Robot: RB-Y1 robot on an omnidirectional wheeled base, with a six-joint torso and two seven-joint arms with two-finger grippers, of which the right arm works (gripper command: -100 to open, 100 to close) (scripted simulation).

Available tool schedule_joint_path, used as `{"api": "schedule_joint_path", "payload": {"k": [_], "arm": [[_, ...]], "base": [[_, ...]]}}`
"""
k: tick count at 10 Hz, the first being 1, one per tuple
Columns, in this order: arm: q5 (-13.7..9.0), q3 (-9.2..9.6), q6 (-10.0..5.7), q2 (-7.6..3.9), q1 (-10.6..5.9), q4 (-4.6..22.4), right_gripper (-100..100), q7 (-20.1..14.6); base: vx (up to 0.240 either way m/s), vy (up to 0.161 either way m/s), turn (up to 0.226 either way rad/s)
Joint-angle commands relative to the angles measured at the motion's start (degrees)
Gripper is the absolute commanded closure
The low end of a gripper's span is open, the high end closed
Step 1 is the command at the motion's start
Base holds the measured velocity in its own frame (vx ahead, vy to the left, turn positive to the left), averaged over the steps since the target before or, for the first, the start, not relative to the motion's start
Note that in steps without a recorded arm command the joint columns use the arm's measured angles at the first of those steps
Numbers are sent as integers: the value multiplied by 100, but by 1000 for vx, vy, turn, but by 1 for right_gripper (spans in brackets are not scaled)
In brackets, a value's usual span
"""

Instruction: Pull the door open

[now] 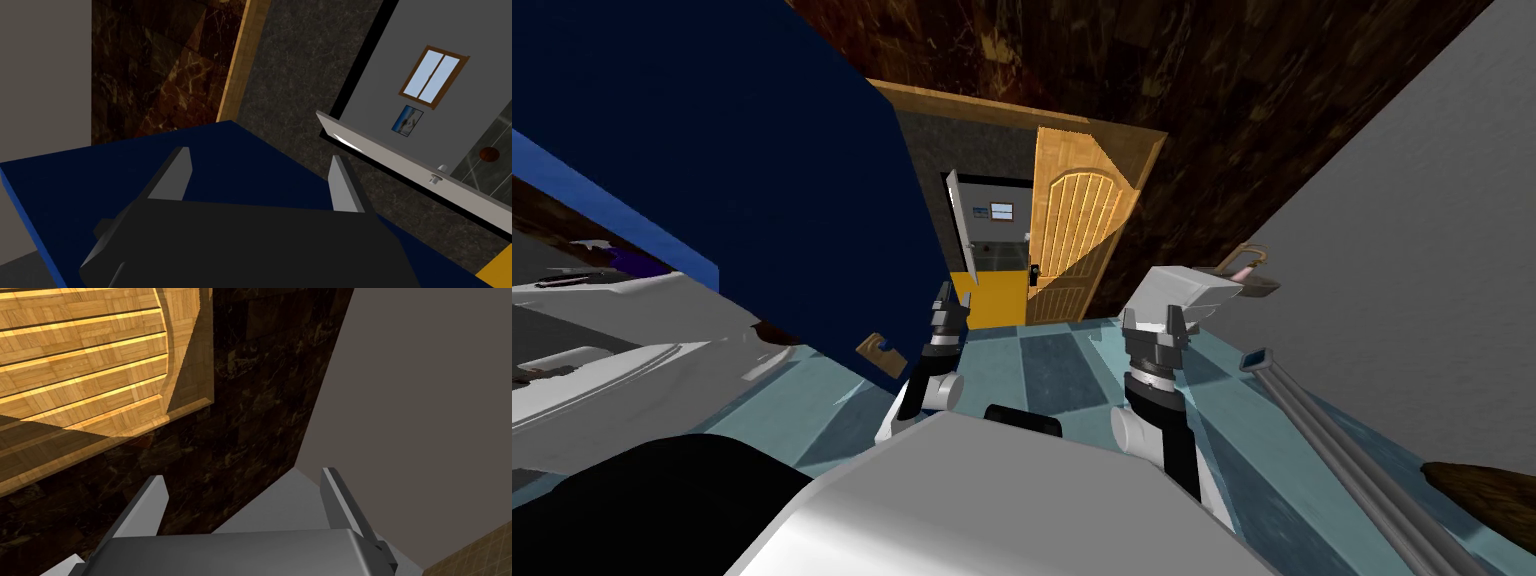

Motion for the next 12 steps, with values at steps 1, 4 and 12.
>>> {"api": "schedule_joint_path", "payload": {"k": [1,4,12], "arm": [[9,129,2,-42,-123,220,-100,-26],[6,317,17,-124,-385,631,-100,-92],[1,758,50,-296,-1002,1595,-100,-248]], "base": [[146,39,-65],[117,27,-70],[105,38,-63]]}}
